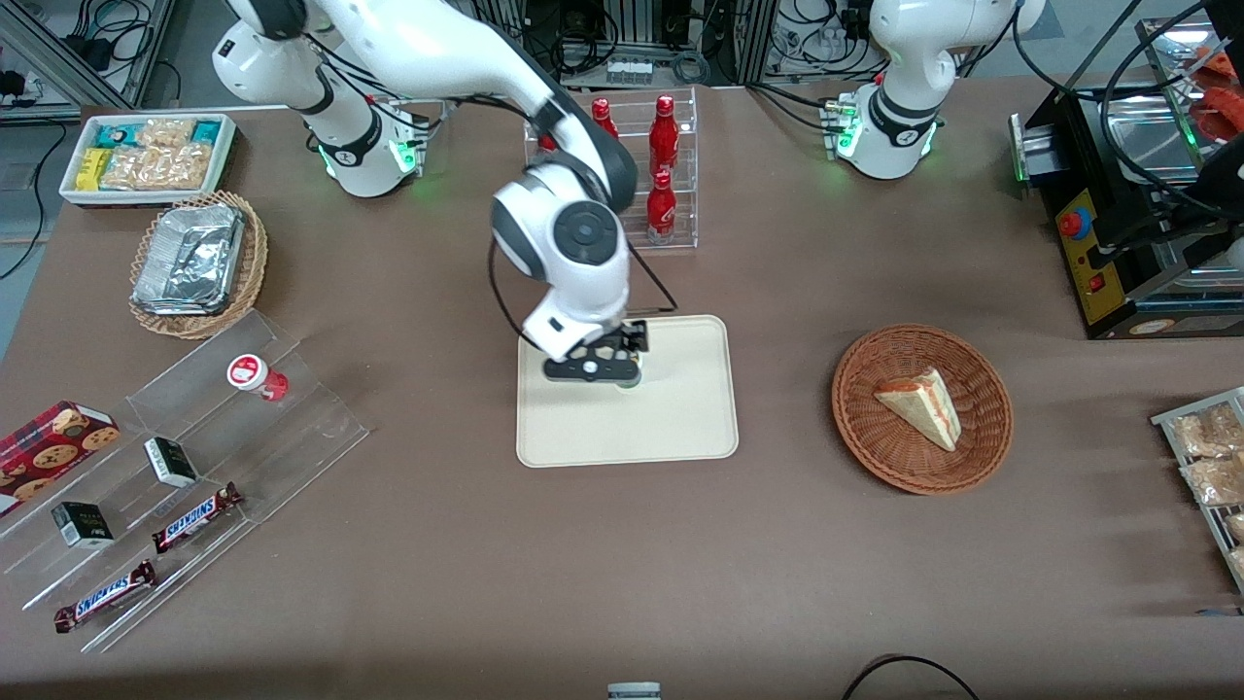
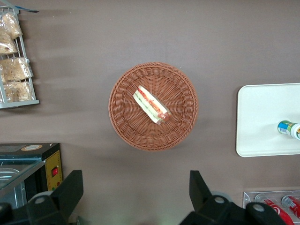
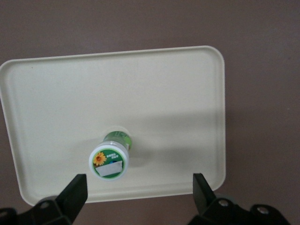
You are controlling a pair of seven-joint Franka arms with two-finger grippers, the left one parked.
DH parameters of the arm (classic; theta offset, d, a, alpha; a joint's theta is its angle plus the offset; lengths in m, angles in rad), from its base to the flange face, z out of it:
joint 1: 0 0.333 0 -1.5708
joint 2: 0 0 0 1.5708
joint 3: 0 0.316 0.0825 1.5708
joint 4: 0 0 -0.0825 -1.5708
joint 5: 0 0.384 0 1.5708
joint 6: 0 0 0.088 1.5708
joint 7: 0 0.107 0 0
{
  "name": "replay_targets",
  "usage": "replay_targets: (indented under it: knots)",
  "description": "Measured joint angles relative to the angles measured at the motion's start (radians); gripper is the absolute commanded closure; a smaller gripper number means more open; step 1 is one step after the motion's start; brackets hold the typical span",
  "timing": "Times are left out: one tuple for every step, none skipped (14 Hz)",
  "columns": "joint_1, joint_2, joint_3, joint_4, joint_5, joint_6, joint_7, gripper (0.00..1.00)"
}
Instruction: Place green gum on tray
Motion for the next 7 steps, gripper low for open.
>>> replay_targets:
  knots:
    - [-0.019, -0.040, -0.001, -0.001, 0.000, -0.050, -0.029, 0.00]
    - [-0.043, -0.082, -0.002, -0.006, 0.000, -0.095, -0.064, 0.00]
    - [-0.074, -0.129, -0.003, -0.018, 0.000, -0.129, -0.107, 0.00]
    - [-0.108, -0.178, -0.004, -0.037, 0.000, -0.156, -0.153, 0.00]
    - [-0.145, -0.235, -0.005, -0.064, 0.000, -0.183, -0.201, 0.00]
    - [-0.182, -0.291, -0.006, -0.094, 0.000, -0.211, -0.240, 0.00]
    - [-0.221, -0.346, -0.006, -0.124, 0.000, -0.236, -0.273, 0.00]
